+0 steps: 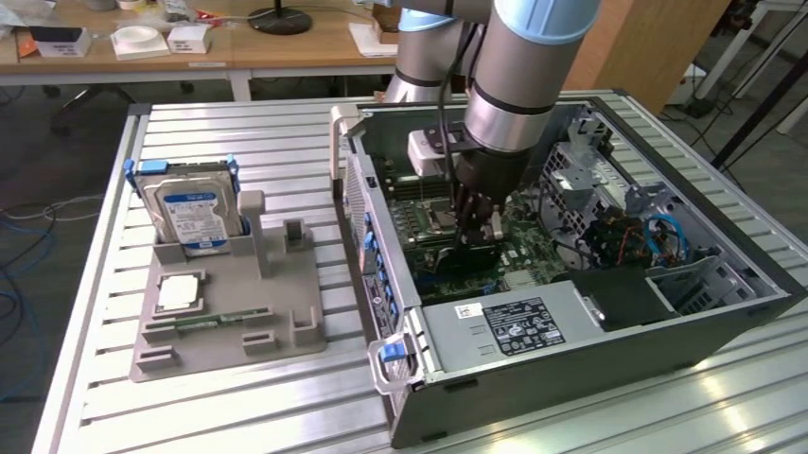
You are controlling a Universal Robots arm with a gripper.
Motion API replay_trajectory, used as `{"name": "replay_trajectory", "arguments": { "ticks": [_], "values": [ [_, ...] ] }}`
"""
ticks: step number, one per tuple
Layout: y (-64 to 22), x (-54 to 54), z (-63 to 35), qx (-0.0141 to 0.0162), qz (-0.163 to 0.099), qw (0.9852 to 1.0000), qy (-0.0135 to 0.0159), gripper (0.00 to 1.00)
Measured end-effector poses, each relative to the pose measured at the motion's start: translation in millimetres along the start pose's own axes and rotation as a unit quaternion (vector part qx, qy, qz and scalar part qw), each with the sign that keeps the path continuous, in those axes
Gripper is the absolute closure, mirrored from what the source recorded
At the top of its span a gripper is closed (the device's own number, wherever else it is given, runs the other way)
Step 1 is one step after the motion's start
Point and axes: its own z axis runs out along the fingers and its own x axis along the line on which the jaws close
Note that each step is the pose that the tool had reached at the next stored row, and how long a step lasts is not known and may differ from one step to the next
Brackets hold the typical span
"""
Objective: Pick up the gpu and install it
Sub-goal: 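Press down on the gpu until it lock into place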
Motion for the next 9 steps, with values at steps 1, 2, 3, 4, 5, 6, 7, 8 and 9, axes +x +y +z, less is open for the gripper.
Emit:
{"name": "replay_trajectory", "arguments": {
  "ticks": [1,2,3,4,5,6,7,8,9],
  "values": [
    [0.5,0.0,0.0,0.0000,0.000,1.0000,0.0000,0.89],
    [1.0,0.0,0.0,0.0000,0.000,1.0000,0.0001,0.89],
    [1.3,0.0,0.1,-0.0001,0.000,1.0000,0.0001,0.89],
    [1.4,0.1,0.3,-0.0001,0.000,1.0000,0.0002,0.89],
    [1.5,0.1,0.4,-0.0002,0.000,1.0000,0.0003,0.89],
    [1.5,0.1,0.6,-0.0002,0.000,1.0000,0.0003,0.89],
    [1.6,0.1,0.8,-0.0001,0.000,1.0000,0.0003,0.89],
    [1.7,0.1,1.1,-0.0001,0.000,1.0000,0.0003,0.89],
    [1.7,0.0,1.4,-0.0001,0.000,1.0000,0.0002,0.89]
  ]
}}
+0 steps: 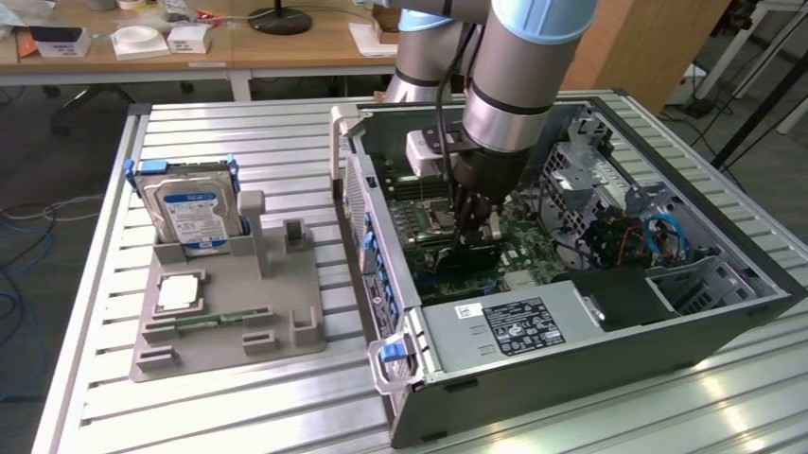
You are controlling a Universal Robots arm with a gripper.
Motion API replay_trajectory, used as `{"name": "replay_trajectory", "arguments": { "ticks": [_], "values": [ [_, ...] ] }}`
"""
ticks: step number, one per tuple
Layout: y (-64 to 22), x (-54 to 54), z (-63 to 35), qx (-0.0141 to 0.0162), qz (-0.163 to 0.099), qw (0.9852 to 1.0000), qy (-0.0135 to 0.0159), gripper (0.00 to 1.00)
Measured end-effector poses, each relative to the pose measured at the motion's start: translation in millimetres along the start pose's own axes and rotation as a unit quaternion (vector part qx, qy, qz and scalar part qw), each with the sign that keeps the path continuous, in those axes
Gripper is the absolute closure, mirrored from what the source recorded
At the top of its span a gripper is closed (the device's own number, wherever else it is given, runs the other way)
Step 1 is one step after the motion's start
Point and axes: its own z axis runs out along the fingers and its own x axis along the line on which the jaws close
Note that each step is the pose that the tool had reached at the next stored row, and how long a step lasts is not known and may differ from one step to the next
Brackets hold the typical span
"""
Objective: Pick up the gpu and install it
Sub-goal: 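Press down on the gpu until it lock into place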
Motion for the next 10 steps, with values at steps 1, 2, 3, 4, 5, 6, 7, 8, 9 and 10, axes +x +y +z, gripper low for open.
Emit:
{"name": "replay_trajectory", "arguments": {
  "ticks": [1,2,3,4,5,6,7,8,9,10],
  "values": [
    [0.1,0.0,0.3,0.0000,0.000,1.0000,0.0000,0.89],
    [0.2,0.1,0.7,0.0000,0.000,1.0000,0.0001,0.89],
    [0.3,0.1,1.1,0.0000,0.000,1.0000,0.0001,0.89],
    [0.3,0.1,1.6,-0.0001,0.000,1.0000,0.0001,0.89],
    [0.4,0.1,1.9,-0.0001,0.000,1.0000,0.0001,0.89],
    [0.4,0.0,2.0,-0.0001,0.000,1.0000,0.0002,0.89],
    [0.3,-0.2,1.7,-0.0003,0.000,1.0000,0.0005,0.89],
    [0.3,-0.2,1.8,-0.0004,0.000,1.0000,0.0007,0.89],
    [0.3,-0.2,1.8,-0.0005,0.000,1.0000,0.0007,0.89],
    [0.4,-0.3,1.9,-0.0005,0.000,1.0000,0.0002,0.89]
  ]
}}
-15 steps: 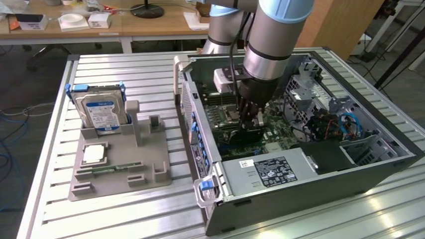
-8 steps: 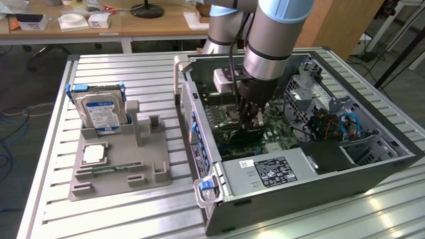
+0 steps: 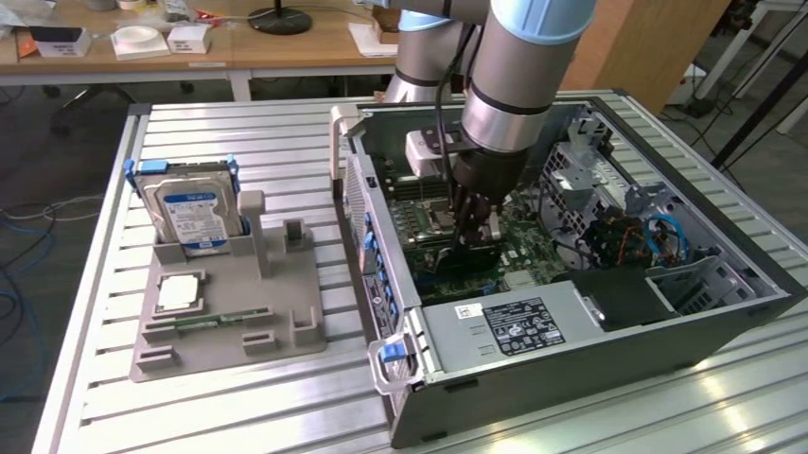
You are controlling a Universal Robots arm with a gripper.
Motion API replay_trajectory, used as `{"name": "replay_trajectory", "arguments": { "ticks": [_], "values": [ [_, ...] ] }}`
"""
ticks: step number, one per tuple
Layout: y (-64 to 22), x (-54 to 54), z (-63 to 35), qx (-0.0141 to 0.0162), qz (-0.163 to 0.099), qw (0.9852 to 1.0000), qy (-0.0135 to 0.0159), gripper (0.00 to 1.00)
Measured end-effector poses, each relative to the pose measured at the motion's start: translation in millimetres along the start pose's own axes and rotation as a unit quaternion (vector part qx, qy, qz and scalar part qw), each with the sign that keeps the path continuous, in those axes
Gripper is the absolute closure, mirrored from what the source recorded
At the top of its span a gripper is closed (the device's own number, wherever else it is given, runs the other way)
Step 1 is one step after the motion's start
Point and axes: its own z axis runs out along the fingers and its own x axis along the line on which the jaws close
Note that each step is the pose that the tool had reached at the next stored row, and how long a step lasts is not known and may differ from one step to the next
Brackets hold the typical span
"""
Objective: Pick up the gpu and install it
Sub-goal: 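Press down on the gpu until it lock into place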
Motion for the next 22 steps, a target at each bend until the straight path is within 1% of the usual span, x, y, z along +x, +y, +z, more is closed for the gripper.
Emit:
{"name": "replay_trajectory", "arguments": {
  "ticks": [2,7,9,11,15,17,18,20,22],
  "values": [
    [0.1,0.0,0.1,-0.0001,0.000,1.0000,-0.0027,0.89],
    [0.2,0.3,0.1,-0.0001,0.000,1.0000,-0.0049,0.89],
    [0.2,0.1,0.3,0.0001,0.000,1.0000,-0.0072,0.89],
    [0.2,0.1,0.7,0.0001,0.000,1.0000,-0.0074,0.89],
    [0.0,-0.4,-0.6,-0.0006,0.000,1.0000,-0.0063,0.89],
    [0.3,-0.1,-1.9,0.0007,0.000,1.0000,-0.0090,0.89],
    [0.3,-0.4,-4.0,0.0010,0.000,0.9999,-0.0100,0.89],
    [0.5,-0.2,-11.1,0.0006,0.000,1.0000,-0.0086,0.89],
    [0.5,-0.3,-16.0,0.0006,0.000,1.0000,-0.0087,0.89]
  ]
}}
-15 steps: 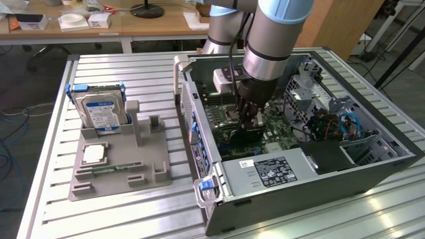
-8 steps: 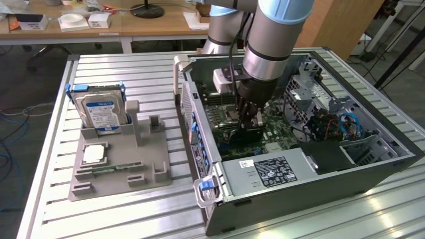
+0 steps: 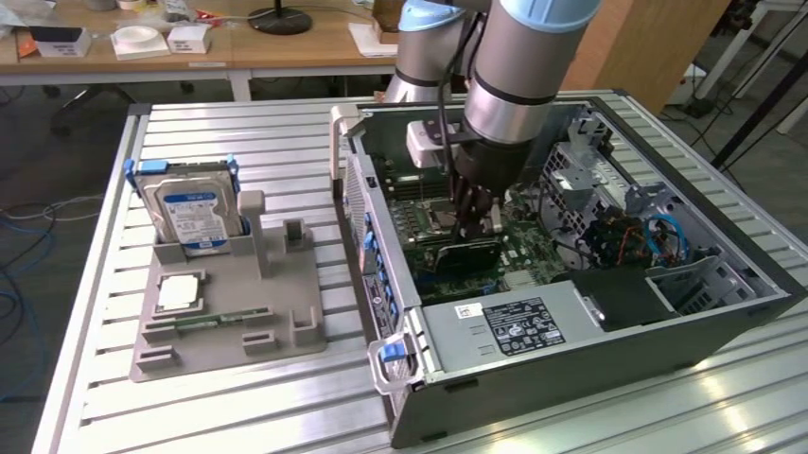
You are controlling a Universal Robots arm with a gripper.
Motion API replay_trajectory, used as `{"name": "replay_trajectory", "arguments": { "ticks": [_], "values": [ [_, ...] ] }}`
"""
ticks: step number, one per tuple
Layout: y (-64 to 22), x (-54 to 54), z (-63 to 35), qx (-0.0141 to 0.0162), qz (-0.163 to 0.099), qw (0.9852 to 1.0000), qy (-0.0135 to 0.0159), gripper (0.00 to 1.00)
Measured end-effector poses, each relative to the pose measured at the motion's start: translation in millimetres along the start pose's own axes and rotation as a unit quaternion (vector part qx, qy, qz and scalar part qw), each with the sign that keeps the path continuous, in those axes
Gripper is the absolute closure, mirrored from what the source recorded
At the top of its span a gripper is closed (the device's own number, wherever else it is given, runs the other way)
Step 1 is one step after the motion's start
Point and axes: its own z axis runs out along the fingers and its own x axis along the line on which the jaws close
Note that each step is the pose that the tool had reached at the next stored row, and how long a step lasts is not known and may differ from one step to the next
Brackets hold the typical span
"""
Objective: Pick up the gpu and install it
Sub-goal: 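Press down on the gpu until it lock into place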
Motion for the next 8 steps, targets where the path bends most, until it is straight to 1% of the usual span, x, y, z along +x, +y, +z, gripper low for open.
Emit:
{"name": "replay_trajectory", "arguments": {
  "ticks": [2,8],
  "values": [
    [3.0,0.0,-2.5,0.0000,0.000,1.0000,0.0001,0.89],
    [21.0,0.1,-9.0,0.0001,0.000,1.0000,0.0002,0.89]
  ]
}}
